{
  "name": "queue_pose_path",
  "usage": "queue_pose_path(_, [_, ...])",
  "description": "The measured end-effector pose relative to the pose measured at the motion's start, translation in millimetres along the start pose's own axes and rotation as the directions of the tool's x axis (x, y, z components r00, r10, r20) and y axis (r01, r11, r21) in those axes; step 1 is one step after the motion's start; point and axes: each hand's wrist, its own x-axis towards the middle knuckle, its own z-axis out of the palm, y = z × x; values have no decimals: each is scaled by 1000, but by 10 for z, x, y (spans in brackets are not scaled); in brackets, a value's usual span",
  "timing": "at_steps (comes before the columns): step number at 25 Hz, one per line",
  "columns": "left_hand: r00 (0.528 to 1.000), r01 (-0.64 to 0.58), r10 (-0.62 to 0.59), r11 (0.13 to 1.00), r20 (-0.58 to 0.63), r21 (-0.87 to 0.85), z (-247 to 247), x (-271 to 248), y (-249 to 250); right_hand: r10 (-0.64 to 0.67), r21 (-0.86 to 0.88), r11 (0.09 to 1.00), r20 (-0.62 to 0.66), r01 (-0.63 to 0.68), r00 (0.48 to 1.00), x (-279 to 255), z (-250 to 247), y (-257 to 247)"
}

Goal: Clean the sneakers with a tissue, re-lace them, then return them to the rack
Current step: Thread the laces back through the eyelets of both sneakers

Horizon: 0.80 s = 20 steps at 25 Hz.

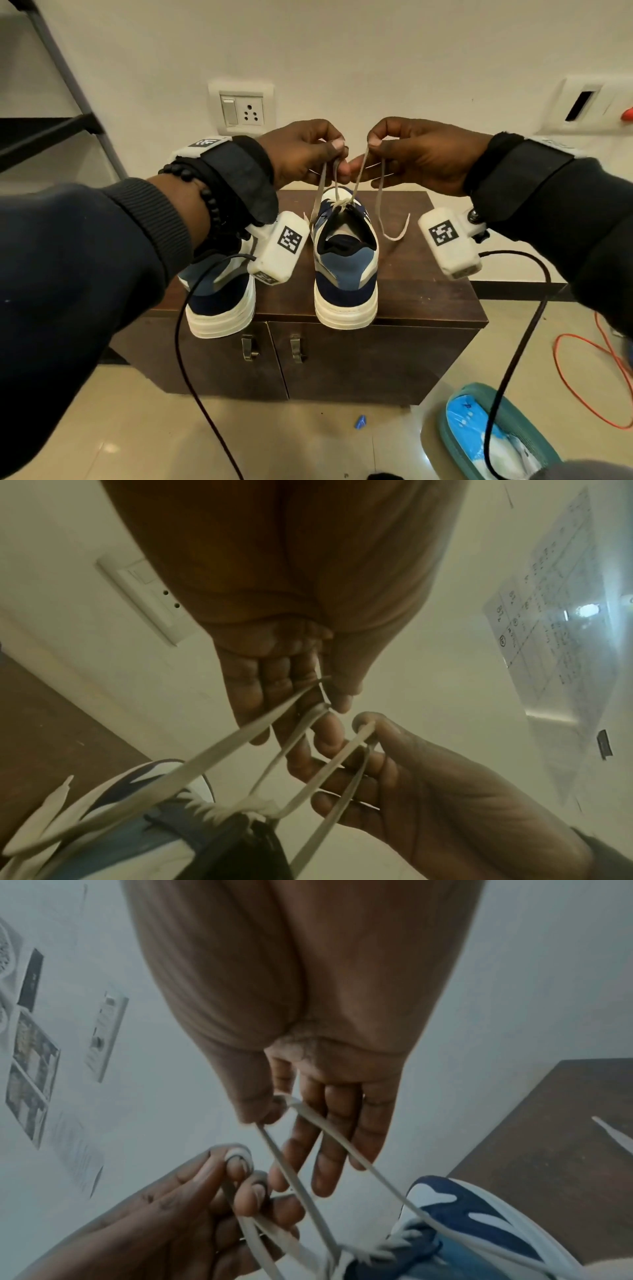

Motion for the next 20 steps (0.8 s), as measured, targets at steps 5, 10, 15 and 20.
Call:
queue_pose_path(5, [1000, 21, -21, 997, -4, 72, 30, -17, -85, 47, 30, 999, -108, -44, 993, 109, 78, 127])
queue_pose_path(10, [990, 137, -135, 980, -27, 145, 49, 30, -183, 133, -7, 991, -180, -136, 975, 122, 1, 297])
queue_pose_path(15, [974, 223, -225, 963, -6, 151, 57, 18, -287, 211, -37, 974, -196, -222, 958, 58, 18, 440])
queue_pose_path(20, [997, 73, -76, 995, -34, -69, -22, -68, -189, 163, -55, 983, -168, -175, 972, 85, 53, 352])
